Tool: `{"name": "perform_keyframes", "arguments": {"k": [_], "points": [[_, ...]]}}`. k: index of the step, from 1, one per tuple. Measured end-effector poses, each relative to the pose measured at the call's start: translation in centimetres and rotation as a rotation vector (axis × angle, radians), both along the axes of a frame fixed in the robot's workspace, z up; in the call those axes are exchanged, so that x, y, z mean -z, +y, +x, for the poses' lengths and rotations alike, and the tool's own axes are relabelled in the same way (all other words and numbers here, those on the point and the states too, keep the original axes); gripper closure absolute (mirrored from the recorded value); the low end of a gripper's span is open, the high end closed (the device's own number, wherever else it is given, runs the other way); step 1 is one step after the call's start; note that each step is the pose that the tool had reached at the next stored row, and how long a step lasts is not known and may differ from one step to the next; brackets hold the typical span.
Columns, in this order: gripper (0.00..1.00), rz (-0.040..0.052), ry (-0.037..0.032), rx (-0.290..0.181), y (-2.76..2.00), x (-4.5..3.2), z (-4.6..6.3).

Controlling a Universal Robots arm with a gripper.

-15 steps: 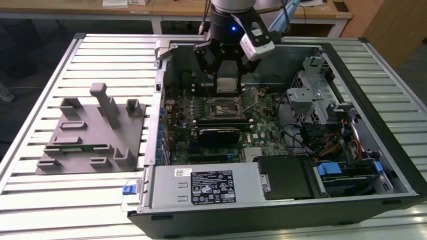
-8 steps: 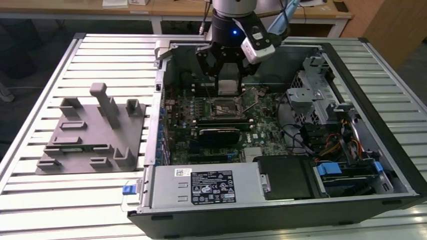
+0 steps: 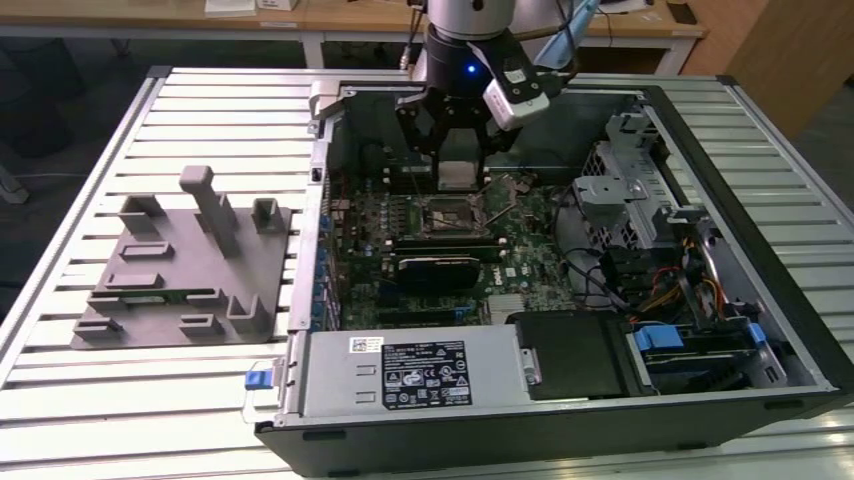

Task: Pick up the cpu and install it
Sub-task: 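Pick up the cpu and move it towards the insertion slot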

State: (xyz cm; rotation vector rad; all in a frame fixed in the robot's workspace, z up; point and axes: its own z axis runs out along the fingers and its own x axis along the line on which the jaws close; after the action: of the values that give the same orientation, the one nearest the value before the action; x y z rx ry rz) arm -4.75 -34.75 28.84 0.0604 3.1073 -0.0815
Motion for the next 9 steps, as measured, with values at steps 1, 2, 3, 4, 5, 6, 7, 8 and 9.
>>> {"name": "perform_keyframes", "arguments": {"k": [1, 2, 3, 4, 5, 6, 7, 8, 9], "points": [[0.46, 0.0, 0.0, 0.0, 0.06, 0.08, 0.01], [0.46, 0.0, 0.0, -0.001, 0.13, 0.17, 0.03], [0.46, 0.0001, -0.0001, -0.001, 0.19, 0.27, 0.05], [0.46, 0.0002, -0.0002, -0.001, 0.24, 0.36, 0.07], [0.46, 0.0002, -0.0001, -0.002, 0.29, 0.47, 0.08], [0.46, 0.0001, -0.0001, -0.002, 0.33, 0.56, 0.09], [0.46, 0.0001, -0.0001, -0.002, 0.36, 0.64, 0.1], [0.46, 0.0, 0.0, -0.002, 0.38, 0.7, 0.1], [0.46, -0.0002, 0.0, -0.002, 0.38, 0.72, 0.1]]}}
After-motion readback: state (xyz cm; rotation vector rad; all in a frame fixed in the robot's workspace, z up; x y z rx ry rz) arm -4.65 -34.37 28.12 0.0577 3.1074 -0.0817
